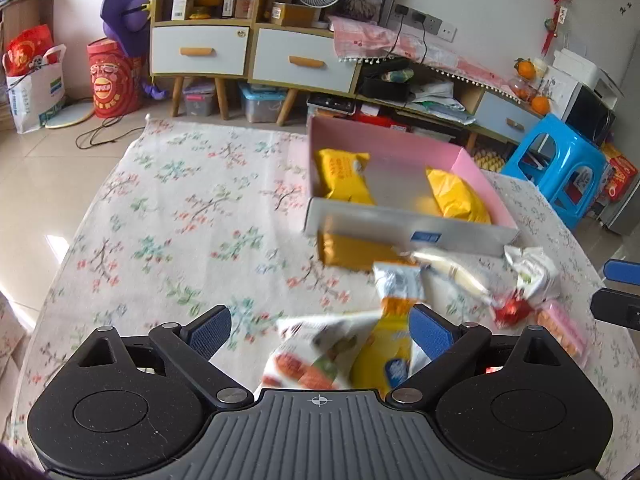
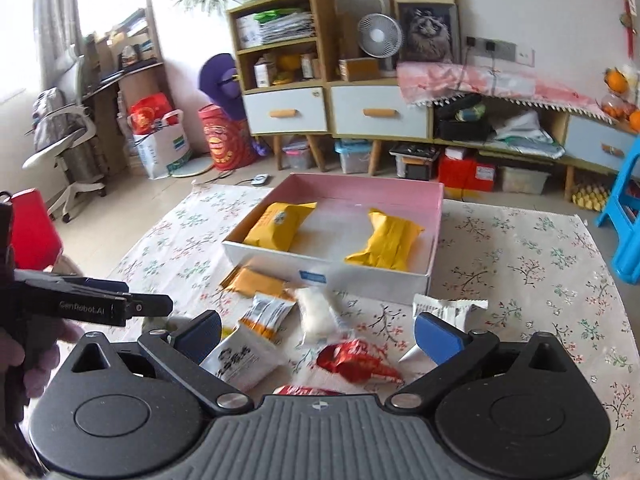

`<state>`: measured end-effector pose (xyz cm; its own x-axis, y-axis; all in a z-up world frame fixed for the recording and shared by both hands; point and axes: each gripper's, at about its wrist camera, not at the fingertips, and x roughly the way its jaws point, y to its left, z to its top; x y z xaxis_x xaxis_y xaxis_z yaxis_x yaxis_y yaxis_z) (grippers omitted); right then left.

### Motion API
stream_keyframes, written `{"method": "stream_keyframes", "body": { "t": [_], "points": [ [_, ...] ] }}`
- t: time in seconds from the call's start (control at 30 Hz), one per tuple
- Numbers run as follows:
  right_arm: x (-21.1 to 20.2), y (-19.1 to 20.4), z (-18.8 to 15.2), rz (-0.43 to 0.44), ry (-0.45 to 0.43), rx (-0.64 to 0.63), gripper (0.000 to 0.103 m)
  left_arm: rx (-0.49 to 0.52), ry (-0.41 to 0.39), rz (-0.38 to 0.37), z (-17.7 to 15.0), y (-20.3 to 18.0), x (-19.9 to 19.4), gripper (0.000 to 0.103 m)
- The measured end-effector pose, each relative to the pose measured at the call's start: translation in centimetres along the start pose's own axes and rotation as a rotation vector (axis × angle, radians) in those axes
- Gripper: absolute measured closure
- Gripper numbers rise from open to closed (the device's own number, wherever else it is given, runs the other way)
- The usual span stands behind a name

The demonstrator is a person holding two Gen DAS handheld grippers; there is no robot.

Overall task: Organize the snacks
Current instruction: 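Withdraw both grippers from the box back over the snack pile, then grasp the silver wrapper with the right gripper while the left grasps the nut packet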

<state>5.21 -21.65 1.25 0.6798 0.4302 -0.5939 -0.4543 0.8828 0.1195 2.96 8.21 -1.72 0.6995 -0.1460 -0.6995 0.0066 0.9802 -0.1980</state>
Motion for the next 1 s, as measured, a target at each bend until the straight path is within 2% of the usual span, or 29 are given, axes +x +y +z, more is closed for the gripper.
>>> {"method": "stream_keyframes", "body": {
  "t": [0.27, 0.47, 0.67, 0.9, 1.0],
  "points": [
    [-0.4, 1.5, -3.7, 0.054, 0.008, -0.102, 0.010, 0.035, -0.056, -0.023, -3.9, 1.4, -0.9, 0.006],
    [0.0, 2.7, -6.6, 0.121, 0.085, -0.174, 0.010, 0.112, -0.088, -0.044, -6.0, 1.3, -0.8, 0.006],
    [0.5, 4.2, -9.0, 0.185, 0.151, -0.231, 0.010, 0.182, -0.073, -0.035, -7.4, 1.1, 0.4, 0.006],
    [1.8, 5.3, -10.8, 0.197, 0.224, -0.274, 0.010, 0.246, -0.074, -0.010, -8.1, 0.8, 1.5, 0.002],
    [1.7, 5.6, -11.4, 0.177, 0.197, -0.340, 0.010, 0.278, -0.083, -0.016, -8.1, 0.7, 1.9, 0.001]
  ]
}}
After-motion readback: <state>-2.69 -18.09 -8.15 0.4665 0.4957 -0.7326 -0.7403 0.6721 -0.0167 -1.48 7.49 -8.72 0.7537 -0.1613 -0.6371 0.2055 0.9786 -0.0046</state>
